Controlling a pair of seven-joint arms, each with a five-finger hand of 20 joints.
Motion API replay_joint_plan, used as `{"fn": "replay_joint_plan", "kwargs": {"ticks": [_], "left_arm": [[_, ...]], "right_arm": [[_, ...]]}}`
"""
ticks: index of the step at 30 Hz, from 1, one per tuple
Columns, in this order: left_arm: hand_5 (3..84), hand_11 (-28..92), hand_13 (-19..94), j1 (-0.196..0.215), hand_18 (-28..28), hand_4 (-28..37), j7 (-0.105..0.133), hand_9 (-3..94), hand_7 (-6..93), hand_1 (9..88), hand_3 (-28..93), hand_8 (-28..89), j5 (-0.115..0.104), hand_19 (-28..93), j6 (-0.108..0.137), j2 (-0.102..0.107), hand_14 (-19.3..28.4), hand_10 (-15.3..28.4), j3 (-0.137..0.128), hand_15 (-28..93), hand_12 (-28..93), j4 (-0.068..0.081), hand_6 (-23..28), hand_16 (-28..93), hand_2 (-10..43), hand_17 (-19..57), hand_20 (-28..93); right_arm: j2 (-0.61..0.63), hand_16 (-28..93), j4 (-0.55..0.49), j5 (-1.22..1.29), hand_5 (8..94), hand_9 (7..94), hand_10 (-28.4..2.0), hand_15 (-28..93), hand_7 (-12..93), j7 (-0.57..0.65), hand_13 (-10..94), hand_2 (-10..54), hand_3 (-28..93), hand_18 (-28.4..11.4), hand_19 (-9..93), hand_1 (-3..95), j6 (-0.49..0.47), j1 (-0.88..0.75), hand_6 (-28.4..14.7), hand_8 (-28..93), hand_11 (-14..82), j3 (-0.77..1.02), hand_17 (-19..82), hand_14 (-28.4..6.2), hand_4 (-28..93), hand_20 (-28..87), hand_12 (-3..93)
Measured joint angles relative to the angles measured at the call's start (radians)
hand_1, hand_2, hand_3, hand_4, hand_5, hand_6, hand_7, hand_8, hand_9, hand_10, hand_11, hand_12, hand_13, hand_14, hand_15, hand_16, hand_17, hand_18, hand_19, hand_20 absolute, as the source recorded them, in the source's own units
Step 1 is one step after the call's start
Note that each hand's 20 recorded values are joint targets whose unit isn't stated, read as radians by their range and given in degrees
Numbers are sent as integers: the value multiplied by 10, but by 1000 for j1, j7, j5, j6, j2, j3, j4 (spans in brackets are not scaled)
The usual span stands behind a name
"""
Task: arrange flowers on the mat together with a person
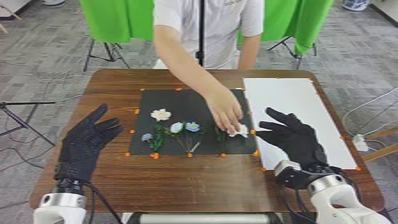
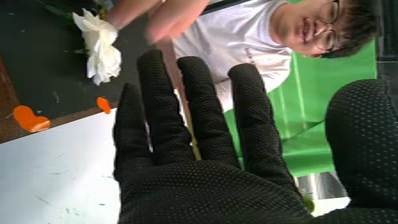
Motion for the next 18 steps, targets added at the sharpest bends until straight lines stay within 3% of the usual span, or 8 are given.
{"fn": "replay_joint_plan", "kwargs": {"ticks": [18], "left_arm": [[398,254,307,0,276,-223,-2,416,69,245,751,-68,0,616,0,0,273,207,1,537,124,0,91,-62,77,-29,109]], "right_arm": [[-2,145,0,-1,452,492,-163,329,147,0,388,76,743,-195,390,179,1,-8,4,-135,143,0,52,-187,-272,196,140]]}}
